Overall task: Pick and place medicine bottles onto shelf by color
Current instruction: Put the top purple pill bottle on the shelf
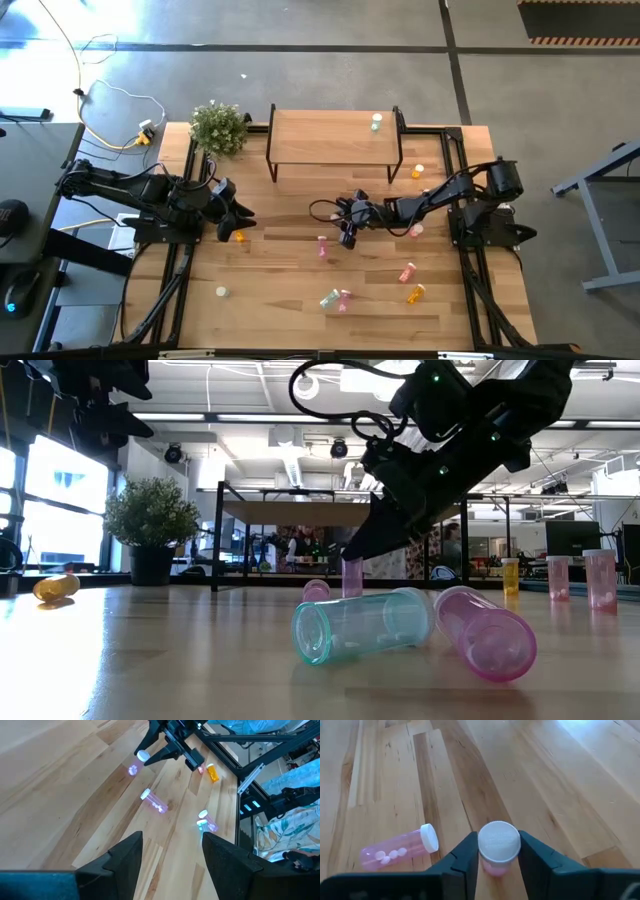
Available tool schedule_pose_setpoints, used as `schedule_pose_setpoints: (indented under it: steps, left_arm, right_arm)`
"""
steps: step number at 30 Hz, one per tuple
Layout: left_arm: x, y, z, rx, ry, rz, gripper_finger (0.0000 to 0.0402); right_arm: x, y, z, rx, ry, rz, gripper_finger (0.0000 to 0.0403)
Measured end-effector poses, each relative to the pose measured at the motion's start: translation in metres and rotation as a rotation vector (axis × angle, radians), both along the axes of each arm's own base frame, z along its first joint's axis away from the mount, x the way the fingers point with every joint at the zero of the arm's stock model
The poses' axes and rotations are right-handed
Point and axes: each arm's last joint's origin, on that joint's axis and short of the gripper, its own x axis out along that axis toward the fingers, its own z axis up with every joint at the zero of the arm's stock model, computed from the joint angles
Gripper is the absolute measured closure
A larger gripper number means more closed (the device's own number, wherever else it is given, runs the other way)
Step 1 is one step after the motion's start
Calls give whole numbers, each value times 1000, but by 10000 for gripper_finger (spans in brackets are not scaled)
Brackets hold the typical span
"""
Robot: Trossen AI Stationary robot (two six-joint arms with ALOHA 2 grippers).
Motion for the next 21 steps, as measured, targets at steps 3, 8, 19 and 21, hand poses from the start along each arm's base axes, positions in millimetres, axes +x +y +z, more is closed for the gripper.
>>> schedule_pose_setpoints:
  steps: [3,8,19,21]
  left_arm:
    - [0,0,0,0,0,0,204]
    - [0,0,0,0,0,0,204]
    - [0,1,0,48,-1,28,204]
    - [0,2,0,53,-2,36,204]
  right_arm:
    - [0,0,0,6,-1,-5,303]
    - [0,0,13,41,-37,-28,298]
    - [3,-32,100,30,-196,-147,298]
    - [4,-43,118,-4,-187,-161,298]
